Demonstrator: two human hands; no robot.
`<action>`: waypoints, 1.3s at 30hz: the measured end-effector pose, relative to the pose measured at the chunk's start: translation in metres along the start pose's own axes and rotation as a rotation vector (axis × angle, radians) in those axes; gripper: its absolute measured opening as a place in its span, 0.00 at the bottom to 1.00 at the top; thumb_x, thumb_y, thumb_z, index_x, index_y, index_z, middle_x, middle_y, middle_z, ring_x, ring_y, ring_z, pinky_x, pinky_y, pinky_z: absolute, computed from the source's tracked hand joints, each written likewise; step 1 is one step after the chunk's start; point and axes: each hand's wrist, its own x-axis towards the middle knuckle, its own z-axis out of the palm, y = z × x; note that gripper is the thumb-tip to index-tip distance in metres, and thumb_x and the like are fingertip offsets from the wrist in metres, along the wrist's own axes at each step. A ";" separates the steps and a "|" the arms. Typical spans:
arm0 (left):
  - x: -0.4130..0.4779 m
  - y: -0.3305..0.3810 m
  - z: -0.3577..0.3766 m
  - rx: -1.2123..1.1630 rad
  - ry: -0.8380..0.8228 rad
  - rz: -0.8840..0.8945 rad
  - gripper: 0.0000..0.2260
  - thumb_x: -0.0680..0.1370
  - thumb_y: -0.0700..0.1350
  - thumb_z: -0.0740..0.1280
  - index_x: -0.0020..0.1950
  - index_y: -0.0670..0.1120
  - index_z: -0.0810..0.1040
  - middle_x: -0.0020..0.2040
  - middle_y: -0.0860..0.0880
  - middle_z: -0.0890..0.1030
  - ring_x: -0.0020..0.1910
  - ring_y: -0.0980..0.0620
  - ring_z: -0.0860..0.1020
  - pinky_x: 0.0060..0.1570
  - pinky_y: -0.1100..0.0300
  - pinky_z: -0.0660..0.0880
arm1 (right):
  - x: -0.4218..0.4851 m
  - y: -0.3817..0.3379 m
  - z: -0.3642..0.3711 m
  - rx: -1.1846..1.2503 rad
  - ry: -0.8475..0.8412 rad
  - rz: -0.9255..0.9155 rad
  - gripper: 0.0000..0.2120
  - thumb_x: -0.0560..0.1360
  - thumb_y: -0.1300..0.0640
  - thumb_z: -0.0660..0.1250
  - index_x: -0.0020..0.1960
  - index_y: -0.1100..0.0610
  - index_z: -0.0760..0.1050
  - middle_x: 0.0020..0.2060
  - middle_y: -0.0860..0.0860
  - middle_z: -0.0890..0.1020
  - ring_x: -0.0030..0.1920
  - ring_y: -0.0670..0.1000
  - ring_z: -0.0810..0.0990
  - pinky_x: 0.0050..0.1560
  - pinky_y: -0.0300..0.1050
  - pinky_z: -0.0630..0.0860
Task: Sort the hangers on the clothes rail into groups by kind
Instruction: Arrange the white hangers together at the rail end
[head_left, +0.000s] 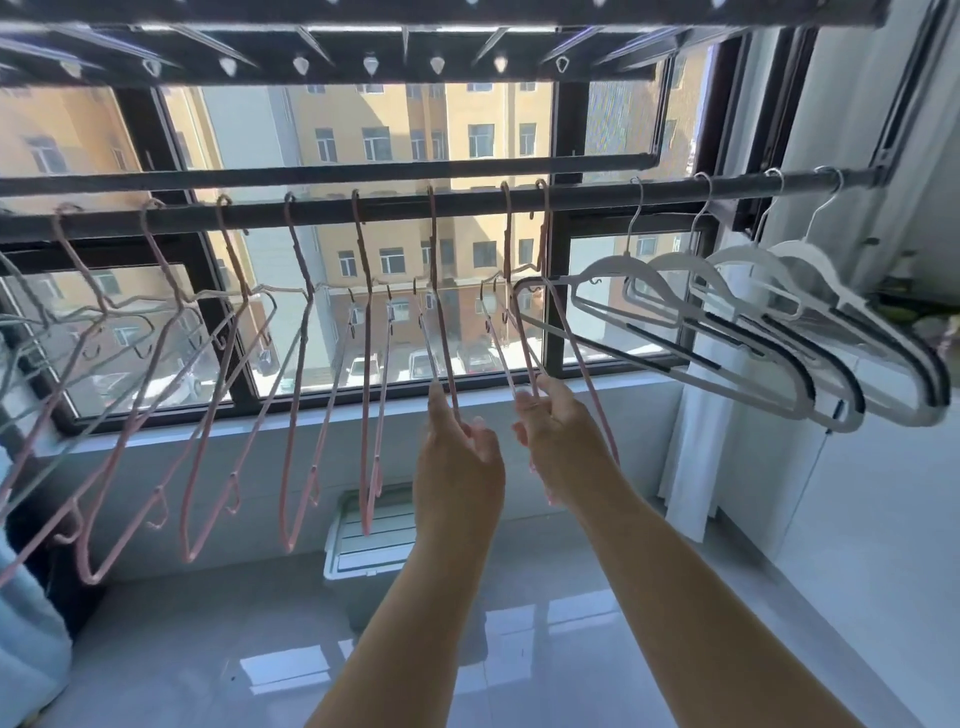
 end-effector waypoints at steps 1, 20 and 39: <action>-0.001 0.000 -0.002 0.027 0.008 -0.003 0.26 0.78 0.45 0.57 0.74 0.46 0.51 0.61 0.43 0.72 0.57 0.46 0.73 0.52 0.56 0.70 | -0.004 0.000 -0.002 -0.117 0.003 -0.028 0.24 0.79 0.51 0.55 0.73 0.57 0.57 0.60 0.51 0.75 0.61 0.51 0.74 0.61 0.44 0.69; -0.026 0.054 0.028 -0.068 -0.231 0.298 0.18 0.80 0.43 0.55 0.71 0.46 0.62 0.69 0.48 0.68 0.65 0.51 0.69 0.62 0.63 0.65 | 0.006 0.024 -0.049 0.293 0.084 0.118 0.11 0.77 0.56 0.62 0.58 0.57 0.74 0.48 0.53 0.82 0.47 0.50 0.81 0.49 0.42 0.76; -0.035 0.102 0.103 0.000 -0.022 0.171 0.16 0.79 0.42 0.55 0.66 0.47 0.71 0.59 0.47 0.78 0.58 0.50 0.75 0.53 0.65 0.67 | 0.027 0.044 -0.113 0.432 0.028 -0.105 0.16 0.77 0.64 0.57 0.36 0.53 0.78 0.28 0.49 0.78 0.28 0.40 0.77 0.32 0.31 0.73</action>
